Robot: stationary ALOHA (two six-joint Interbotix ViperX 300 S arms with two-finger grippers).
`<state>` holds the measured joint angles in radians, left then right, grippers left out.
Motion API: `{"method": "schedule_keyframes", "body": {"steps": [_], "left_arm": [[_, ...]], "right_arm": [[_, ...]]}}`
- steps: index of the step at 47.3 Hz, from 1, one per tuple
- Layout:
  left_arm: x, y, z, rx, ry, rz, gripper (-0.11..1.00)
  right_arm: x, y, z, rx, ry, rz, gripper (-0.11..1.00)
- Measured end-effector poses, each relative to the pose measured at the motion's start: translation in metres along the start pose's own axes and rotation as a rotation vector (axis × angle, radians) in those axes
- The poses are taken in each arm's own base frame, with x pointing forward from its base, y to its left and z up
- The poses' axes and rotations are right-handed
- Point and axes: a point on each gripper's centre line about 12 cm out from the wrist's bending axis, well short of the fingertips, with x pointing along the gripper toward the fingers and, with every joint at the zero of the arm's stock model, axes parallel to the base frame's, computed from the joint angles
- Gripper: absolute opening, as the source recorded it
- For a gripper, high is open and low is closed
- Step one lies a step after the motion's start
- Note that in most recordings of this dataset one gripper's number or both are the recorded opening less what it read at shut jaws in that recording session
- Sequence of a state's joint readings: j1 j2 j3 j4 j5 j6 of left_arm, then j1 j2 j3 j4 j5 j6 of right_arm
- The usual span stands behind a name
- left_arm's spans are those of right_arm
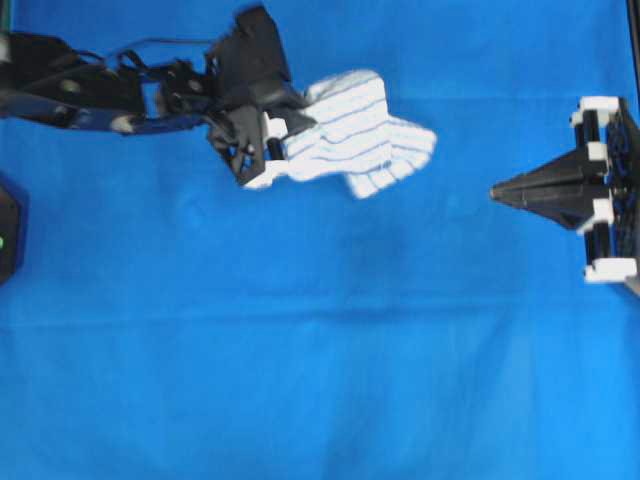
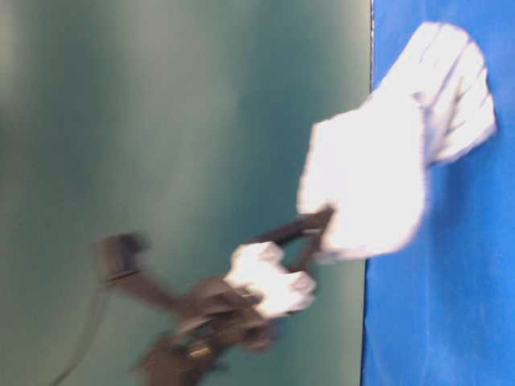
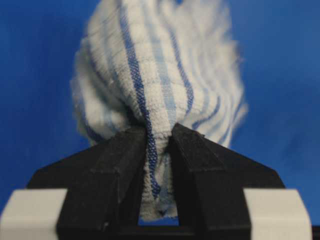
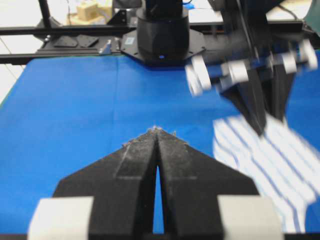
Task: Hand over the towel.
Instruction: 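Grasp the towel's left edge with the left gripper and lift it, then move the right gripper to the towel and close on its right side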
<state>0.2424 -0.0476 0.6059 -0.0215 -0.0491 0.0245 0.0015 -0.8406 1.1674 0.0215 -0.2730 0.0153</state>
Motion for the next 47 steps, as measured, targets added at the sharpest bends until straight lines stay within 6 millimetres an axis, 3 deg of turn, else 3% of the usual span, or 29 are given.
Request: {"method": "schedule_keyframes", "body": {"steps": [11, 21, 29, 47], "left_arm": [[-0.065, -0.045, 0.053, 0.037, -0.17, -0.111, 0.12], [-0.106, -0.093, 0.063, 0.081, -0.275, -0.251, 0.11], [-0.114, -0.106, 0.06, 0.091, -0.304, -0.291, 0.12], [-0.114, -0.107, 0.059, 0.092, -0.304, -0.294, 0.11]], "right_arm": [[-0.004, 0.0, 0.006, 0.002, -0.029, -0.001, 0.0], [-0.005, 0.0, 0.008, 0.0, -0.035, 0.001, 0.0], [-0.005, 0.0, 0.008, 0.002, -0.037, 0.001, 0.0], [-0.005, 0.001, 0.01, 0.002, -0.06, 0.006, 0.0]]}}
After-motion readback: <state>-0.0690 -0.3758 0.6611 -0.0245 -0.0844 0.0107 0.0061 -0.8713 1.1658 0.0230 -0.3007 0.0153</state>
